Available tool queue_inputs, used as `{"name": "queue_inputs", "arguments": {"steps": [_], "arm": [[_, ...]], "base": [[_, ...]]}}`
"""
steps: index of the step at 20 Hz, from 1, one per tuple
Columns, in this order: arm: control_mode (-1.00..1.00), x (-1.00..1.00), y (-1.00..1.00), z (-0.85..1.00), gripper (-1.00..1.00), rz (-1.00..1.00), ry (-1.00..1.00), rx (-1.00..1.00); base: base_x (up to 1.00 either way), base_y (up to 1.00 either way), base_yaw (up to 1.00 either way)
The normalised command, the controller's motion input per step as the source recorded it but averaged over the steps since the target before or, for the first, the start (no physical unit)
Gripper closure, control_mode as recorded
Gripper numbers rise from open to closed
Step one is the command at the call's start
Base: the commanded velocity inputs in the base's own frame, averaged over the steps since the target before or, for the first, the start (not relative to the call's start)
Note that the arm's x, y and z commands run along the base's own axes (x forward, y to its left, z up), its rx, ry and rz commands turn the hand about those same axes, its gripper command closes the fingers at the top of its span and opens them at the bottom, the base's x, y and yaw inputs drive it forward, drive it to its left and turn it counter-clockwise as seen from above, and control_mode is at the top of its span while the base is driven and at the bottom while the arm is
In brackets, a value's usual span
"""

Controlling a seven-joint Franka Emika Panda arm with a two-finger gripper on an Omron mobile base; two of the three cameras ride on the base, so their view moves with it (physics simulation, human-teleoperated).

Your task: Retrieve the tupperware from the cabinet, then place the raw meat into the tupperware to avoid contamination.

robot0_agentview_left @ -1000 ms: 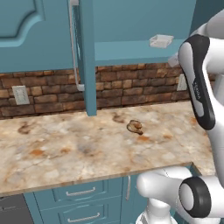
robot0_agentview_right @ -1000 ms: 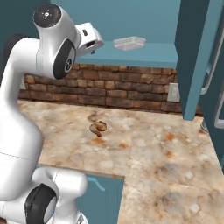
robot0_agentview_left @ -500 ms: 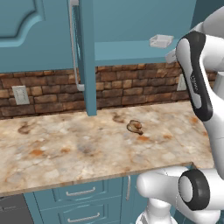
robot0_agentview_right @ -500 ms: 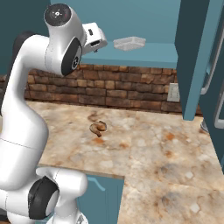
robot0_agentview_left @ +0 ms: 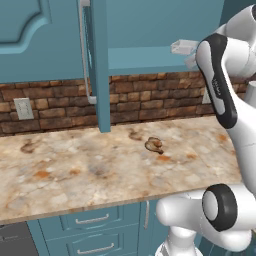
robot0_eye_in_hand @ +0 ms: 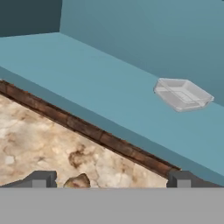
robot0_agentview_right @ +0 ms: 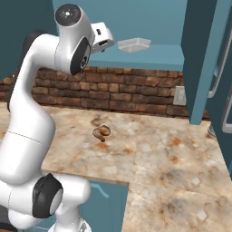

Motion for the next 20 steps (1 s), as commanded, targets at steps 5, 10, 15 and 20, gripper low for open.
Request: {"name": "queue_inputs", "arguments": {"steps": [5,10,15,20], "arm": [[-1.0,0.29,-0.12,0.0,-1.0,0.0,0.0,0.0],[-1.0,0.28,-0.16,0.0,-1.0,0.0,0.0,0.0],[-1.0,0.3,-0.14,0.0,-1.0,0.0,0.0,0.0],[-1.0,0.32,-0.07,-0.02,-1.0,0.0,0.0,0.0]], "base": [[0.0,0.0,0.0],[0.0,0.0,0.0],[0.0,0.0,0.0],[0.0,0.0,0.0]]}}
